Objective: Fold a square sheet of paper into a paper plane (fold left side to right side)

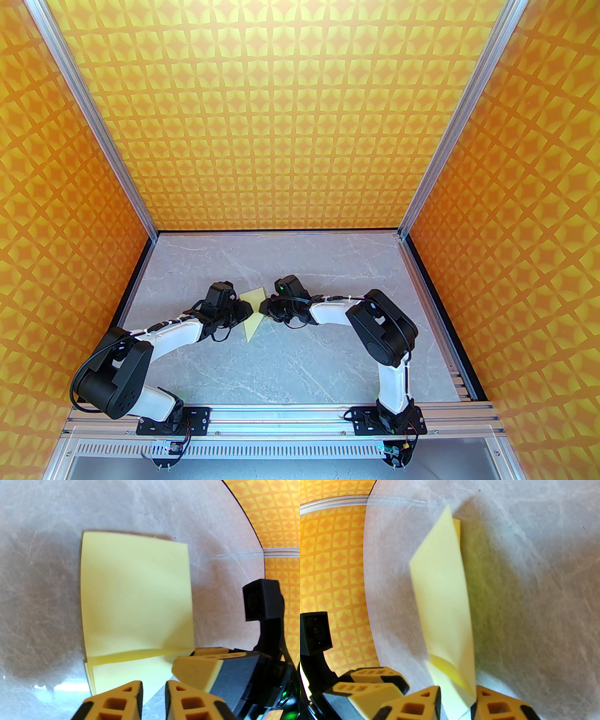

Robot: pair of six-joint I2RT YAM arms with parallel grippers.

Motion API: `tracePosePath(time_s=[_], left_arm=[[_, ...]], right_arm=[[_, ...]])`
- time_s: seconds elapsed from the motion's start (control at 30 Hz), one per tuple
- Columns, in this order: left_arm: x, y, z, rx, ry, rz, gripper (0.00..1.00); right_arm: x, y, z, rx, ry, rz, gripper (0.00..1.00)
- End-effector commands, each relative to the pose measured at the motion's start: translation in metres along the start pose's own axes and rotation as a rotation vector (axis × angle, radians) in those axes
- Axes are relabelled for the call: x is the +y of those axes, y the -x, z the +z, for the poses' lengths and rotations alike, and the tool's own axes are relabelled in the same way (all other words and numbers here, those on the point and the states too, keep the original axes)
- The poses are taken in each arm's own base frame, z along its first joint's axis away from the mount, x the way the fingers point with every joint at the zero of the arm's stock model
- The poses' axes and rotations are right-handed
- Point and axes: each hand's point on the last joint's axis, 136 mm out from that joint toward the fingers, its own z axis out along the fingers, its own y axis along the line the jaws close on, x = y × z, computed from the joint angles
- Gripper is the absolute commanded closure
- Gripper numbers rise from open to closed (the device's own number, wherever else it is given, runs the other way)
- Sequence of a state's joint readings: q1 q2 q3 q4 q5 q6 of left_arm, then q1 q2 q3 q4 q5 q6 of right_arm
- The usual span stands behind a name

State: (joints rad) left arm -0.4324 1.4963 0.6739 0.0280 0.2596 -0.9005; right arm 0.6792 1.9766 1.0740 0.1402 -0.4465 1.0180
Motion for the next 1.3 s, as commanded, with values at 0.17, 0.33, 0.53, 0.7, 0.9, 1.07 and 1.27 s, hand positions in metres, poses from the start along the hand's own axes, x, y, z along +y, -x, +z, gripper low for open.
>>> tracePosePath(time_s=[0.17,0.33,0.53,0.7,0.9,1.07,1.27], left_arm=[[0.005,-0.004,-0.014,0.03,0.042,0.096,0.76],[0.019,-0.006,-0.027,0.025,0.073,0.099,0.76],[0.027,-0.017,-0.026,0.077,0.095,0.129,0.79],[0.015,-0.015,-0.026,0.061,0.053,0.132,0.8],[-0.009,-0.024,-0.011,0.087,-0.006,0.151,0.8],[-0.032,-0.036,0.012,0.127,-0.044,0.172,0.81],[-0.036,-0.036,0.027,0.132,-0.051,0.156,0.83]], right_arm=[[0.0,-0.002,0.007,0.02,0.004,-0.025,0.74],[0.009,0.003,0.016,0.021,0.05,-0.066,0.73],[0.003,0.004,0.022,0.015,0.025,-0.068,0.95],[-0.007,0.008,0.005,-0.007,-0.042,-0.089,1.0],[-0.025,0.015,-0.023,0.005,-0.111,-0.119,1.0],[-0.036,0.016,-0.033,0.033,-0.141,-0.128,1.0],[-0.042,0.012,-0.03,0.047,-0.142,-0.112,1.0]])
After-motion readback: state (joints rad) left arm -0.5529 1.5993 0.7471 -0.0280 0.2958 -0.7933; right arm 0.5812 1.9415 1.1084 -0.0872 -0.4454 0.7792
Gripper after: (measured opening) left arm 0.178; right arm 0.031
